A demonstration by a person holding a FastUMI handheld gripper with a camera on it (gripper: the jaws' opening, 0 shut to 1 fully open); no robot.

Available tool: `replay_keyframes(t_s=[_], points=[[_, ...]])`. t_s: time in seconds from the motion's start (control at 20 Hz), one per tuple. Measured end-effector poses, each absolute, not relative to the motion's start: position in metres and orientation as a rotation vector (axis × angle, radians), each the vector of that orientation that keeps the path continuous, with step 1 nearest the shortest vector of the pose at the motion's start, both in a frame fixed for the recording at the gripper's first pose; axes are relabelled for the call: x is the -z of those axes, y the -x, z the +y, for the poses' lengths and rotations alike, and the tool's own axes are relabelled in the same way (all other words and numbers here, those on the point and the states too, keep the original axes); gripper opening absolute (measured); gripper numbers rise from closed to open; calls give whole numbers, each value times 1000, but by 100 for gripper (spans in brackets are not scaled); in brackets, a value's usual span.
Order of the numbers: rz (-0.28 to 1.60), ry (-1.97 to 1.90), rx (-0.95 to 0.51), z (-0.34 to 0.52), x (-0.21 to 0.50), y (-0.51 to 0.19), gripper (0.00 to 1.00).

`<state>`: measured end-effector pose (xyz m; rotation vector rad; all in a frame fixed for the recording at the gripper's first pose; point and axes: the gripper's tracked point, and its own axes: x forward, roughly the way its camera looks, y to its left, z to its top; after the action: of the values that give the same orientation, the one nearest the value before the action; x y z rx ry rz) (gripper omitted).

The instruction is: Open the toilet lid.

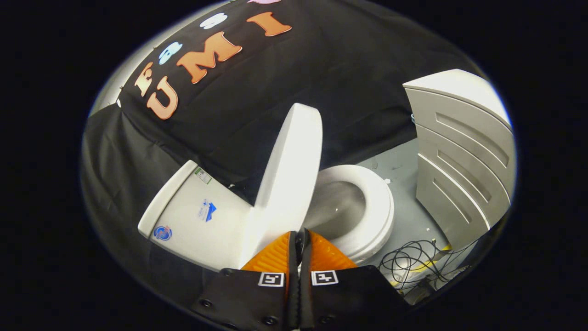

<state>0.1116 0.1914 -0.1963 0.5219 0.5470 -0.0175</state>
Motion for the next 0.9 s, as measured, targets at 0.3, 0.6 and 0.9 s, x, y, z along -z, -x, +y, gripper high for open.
replay_keyframes(t_s=[0.3, 0.6, 0.9], points=[[540, -400, 49, 212, 178, -116, 8], [515, -282, 65, 237, 152, -116, 8], [485, -136, 74, 269, 128, -123, 8]])
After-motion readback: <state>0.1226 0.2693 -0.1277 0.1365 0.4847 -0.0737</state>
